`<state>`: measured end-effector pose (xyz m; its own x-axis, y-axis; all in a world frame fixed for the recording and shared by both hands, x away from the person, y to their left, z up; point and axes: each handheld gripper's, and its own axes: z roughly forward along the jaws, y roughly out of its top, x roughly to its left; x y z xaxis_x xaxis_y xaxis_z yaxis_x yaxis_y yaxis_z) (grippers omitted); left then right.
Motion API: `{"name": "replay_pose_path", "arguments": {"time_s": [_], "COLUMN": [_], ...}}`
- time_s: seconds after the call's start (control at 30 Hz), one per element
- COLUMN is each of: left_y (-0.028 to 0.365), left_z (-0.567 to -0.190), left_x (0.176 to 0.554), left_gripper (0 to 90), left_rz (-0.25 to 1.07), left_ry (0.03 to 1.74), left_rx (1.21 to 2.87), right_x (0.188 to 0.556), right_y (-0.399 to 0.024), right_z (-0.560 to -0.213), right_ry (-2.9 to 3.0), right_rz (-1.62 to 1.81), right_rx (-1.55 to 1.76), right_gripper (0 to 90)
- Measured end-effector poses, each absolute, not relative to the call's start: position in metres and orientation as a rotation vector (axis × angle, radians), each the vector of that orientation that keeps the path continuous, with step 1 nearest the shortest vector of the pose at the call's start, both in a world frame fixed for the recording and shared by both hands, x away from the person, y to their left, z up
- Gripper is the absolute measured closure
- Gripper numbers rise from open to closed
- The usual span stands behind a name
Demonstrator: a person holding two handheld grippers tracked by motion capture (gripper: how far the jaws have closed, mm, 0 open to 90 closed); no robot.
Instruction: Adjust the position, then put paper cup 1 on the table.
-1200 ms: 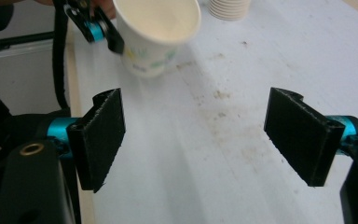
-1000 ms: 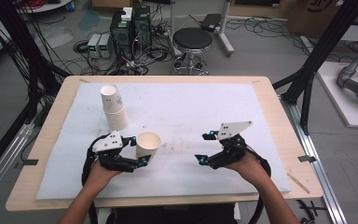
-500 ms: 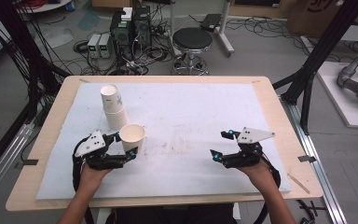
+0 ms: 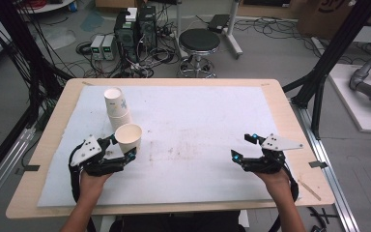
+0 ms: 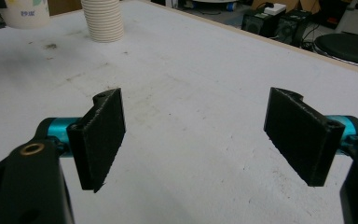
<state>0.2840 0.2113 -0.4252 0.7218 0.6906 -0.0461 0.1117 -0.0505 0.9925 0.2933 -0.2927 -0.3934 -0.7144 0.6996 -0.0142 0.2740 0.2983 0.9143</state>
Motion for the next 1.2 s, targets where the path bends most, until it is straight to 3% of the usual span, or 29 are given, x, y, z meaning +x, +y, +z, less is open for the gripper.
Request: {"name": "replay_pose_path", "arguments": {"time_s": [0.67,1.2], "left_y": [0.226,0.278], "left_z": [-0.424,-0.428], "left_x": [0.283,0.281], "left_gripper": [30.6,30.4], "left_rz": [0.572,0.674], "left_ry": [0.702,0.835], "left_rx": [1.554,1.512], "right_x": [0.292,0.292], "right_y": [-0.298,-0.294], "right_z": [-0.392,-0.393], "right_ry": [2.145,2.162], "right_rz": [1.396,1.392], "right_rx": [0.881,0.864], "right_gripper": [21.1,21.1]}}
